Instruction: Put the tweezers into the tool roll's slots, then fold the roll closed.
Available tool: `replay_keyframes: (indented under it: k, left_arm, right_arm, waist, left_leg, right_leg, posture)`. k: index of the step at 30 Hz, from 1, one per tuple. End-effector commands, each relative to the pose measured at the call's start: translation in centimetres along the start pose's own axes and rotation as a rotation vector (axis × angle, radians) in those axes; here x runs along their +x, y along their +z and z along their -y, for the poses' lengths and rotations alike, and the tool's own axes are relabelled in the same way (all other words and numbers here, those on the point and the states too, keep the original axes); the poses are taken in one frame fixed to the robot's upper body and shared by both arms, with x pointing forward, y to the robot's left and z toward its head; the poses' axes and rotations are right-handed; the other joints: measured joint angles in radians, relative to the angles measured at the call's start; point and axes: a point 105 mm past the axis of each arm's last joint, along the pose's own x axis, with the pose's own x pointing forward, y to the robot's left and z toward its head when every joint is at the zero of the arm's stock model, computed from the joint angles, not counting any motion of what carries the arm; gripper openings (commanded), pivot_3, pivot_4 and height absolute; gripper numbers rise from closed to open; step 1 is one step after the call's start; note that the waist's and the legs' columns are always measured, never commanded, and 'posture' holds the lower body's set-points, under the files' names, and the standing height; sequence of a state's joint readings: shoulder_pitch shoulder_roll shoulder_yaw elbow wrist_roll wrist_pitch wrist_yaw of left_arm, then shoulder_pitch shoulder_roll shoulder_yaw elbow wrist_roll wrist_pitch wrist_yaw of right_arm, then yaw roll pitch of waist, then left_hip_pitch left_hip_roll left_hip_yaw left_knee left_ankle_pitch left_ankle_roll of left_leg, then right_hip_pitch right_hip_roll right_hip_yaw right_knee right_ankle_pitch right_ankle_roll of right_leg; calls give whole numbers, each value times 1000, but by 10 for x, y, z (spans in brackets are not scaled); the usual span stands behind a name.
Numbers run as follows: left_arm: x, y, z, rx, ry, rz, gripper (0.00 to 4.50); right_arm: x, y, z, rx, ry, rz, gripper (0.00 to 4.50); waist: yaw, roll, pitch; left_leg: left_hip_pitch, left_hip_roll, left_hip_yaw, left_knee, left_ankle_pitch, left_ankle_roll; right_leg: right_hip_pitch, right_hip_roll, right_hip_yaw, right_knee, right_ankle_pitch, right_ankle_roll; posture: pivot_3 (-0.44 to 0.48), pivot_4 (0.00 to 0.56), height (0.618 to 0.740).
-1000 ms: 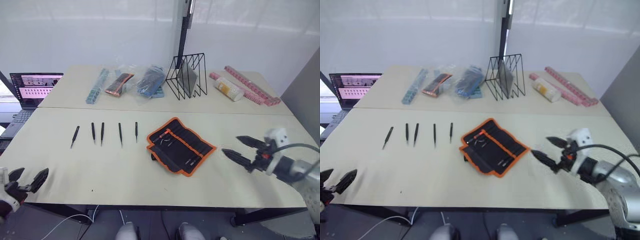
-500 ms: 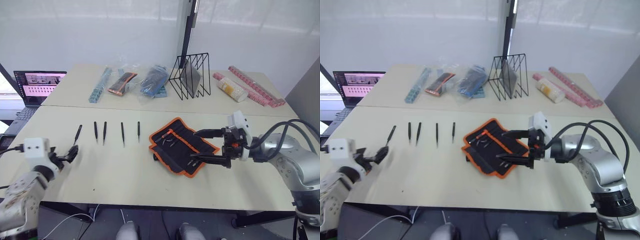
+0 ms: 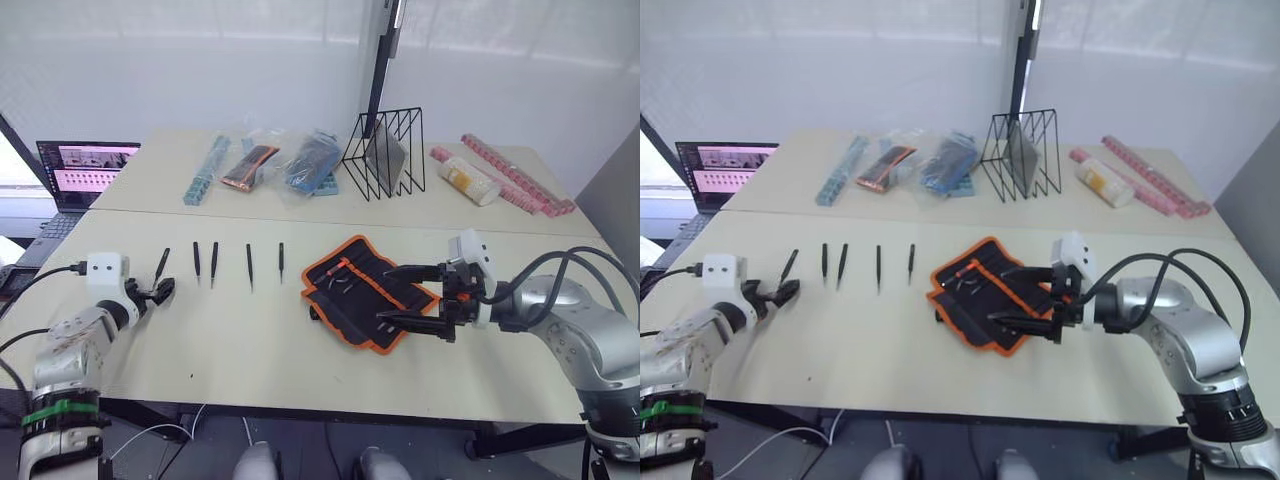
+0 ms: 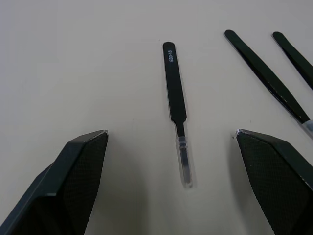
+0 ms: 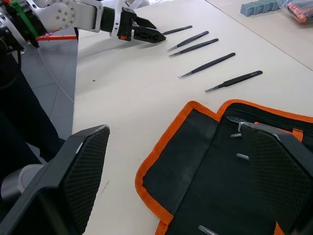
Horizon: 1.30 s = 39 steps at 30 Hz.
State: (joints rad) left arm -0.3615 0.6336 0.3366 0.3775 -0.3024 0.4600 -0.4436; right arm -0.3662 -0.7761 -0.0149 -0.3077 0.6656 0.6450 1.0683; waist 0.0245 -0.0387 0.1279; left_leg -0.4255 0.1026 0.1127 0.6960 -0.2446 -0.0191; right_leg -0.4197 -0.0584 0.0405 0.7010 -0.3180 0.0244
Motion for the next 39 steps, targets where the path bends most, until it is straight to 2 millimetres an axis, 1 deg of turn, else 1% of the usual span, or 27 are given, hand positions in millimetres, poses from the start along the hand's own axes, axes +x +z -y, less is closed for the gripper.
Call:
replay_keyframes:
  k: [1,2,5,6,7,13,17,20,24,26,28,30,32,35,36,37,38,39]
  left_arm:
    - [13,-21,9,-6,-37,-66,3904]
    - [15,-23,11,-7,-46,-69,3635]
    - [18,-28,15,-3,-62,-78,2653]
    - [18,-30,16,0,-65,-79,2263]
    - [18,-31,17,1,-67,-79,1984]
    - [19,-30,19,30,-79,-63,54]
    - [18,-23,15,39,-74,-32,20]
    - [16,-12,11,52,-66,4,20]
    - [9,11,10,80,-77,80,20]
    - [2,24,11,101,-89,109,20]
    - [-8,37,14,118,-103,136,20]
    - [-19,53,23,143,-133,162,20]
    - [-30,66,40,166,-187,185,0]
    - [-43,79,76,171,-309,200,0]
    - [-46,81,91,174,-361,197,0]
    - [-50,82,113,178,-441,195,0]
    - [-53,83,128,182,-493,191,0]
    - [-55,85,148,186,-569,189,0]
  right_arm:
    - [-6,9,-2,-43,-15,7,4500]
    - [-6,8,-2,-43,-16,5,4500]
    - [-7,7,-2,-43,-23,1,4500]
    - [-8,7,-2,-43,-26,0,4500]
    - [-8,7,-2,-42,-29,0,4500]
    - [-11,3,-1,-33,-46,-8,4500]
    - [-12,0,0,-30,-59,-6,4500]
    - [-13,-2,4,-26,-79,-5,4500]
    - [-16,-8,10,-13,-126,-8,4500]
    - [-18,-10,17,4,-187,8,4500]
    - [-23,-14,26,31,-259,26,4500]
    - [-27,-23,35,46,-341,27,4500]
    - [-32,-32,47,54,-440,27,3951]
    - [-31,-49,55,76,-508,-2,2998]
    - [-31,-55,57,86,-525,-11,2629]
    - [-30,-64,59,104,-548,-19,2249]
    - [-30,-69,61,115,-563,-24,1928]
    - [-30,-76,63,127,-577,-26,1642]
  waist:
    - [6,1,0]
    - [7,1,0]
    - [15,1,0]
    - [16,1,0]
    - [17,1,0]
    - [22,1,0]
    - [22,1,0]
    - [21,1,0]
    - [20,1,0]
    - [15,0,0]
    - [11,-1,1]
    - [9,-1,1]
    - [1,-3,2]
    - [-2,-3,2]
    - [-2,-3,2]
    - [-3,-3,2]
    - [-3,-3,2]
    - [-3,-3,2]
  left_leg:
    - [0,0,0,0,0,0]
    - [0,0,0,0,0,0]
    - [0,0,0,1,0,0]
    - [0,-1,0,1,0,0]
    - [0,-1,0,1,0,0]
    - [0,-1,0,1,0,0]
    - [0,-1,0,1,0,0]
    - [0,-1,0,1,0,0]
    - [-1,-1,0,1,0,0]
    - [-2,-1,0,1,0,0]
    - [-5,0,0,1,0,0]
    - [-5,0,-1,1,0,0]
    - [-5,0,-1,1,0,0]
    - [-6,0,-1,1,0,0]
    - [-5,0,-1,1,0,0]
    - [-5,0,-1,1,0,0]
    - [-5,0,-1,1,0,0]
    - [-5,0,-1,1,0,0]
  right_leg:
    - [0,0,0,0,0,0]
    - [0,0,0,0,0,0]
    - [0,0,0,0,0,0]
    - [0,-1,0,0,0,0]
    - [0,-1,0,0,0,0]
    - [1,-1,0,0,0,1]
    - [1,-1,0,0,0,1]
    - [1,-1,0,0,0,1]
    - [1,-1,0,0,0,1]
    - [-1,-1,0,0,0,1]
    - [-3,0,0,0,0,1]
    - [-3,0,0,0,0,1]
    - [-3,0,-1,0,0,1]
    - [-3,0,0,0,0,1]
    - [-2,0,0,0,0,1]
    - [-2,0,0,0,0,1]
    - [-2,0,0,0,0,1]
    - [-2,0,0,0,0,1]
  posture:
    - [0,150,687]
    - [0,150,687]
    - [0,150,687]
    - [0,150,687]
    - [0,150,687]
    - [0,150,687]
    - [0,150,687]
    - [0,150,687]
    - [0,150,687]
    - [0,150,687]
    - [0,150,687]
    - [0,150,687]
    - [0,150,687]
    - [0,150,687]
    - [0,150,687]
    - [0,150,687]
    - [0,150,687]
    - [0,150,687]
